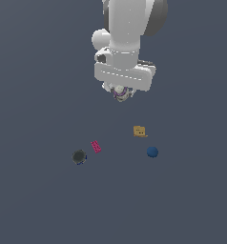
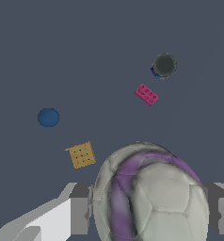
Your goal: Pick up a designated object from a clutter of objects.
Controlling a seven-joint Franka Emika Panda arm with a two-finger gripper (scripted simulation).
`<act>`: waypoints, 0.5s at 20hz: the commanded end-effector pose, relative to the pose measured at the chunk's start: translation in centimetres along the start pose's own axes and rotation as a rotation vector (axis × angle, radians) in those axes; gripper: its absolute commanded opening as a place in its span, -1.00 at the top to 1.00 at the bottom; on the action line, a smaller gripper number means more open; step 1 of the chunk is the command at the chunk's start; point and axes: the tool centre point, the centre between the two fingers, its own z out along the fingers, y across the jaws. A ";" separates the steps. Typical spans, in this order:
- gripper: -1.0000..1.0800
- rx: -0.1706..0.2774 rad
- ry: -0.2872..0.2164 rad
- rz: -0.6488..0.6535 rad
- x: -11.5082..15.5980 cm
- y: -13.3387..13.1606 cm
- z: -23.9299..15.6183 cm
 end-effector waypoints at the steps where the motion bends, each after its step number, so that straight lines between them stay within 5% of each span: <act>1: 1.00 0.000 0.000 0.000 -0.8 -1.5 -2.3; 10: 1.00 0.003 -0.001 -0.001 -2.6 -5.6 -8.5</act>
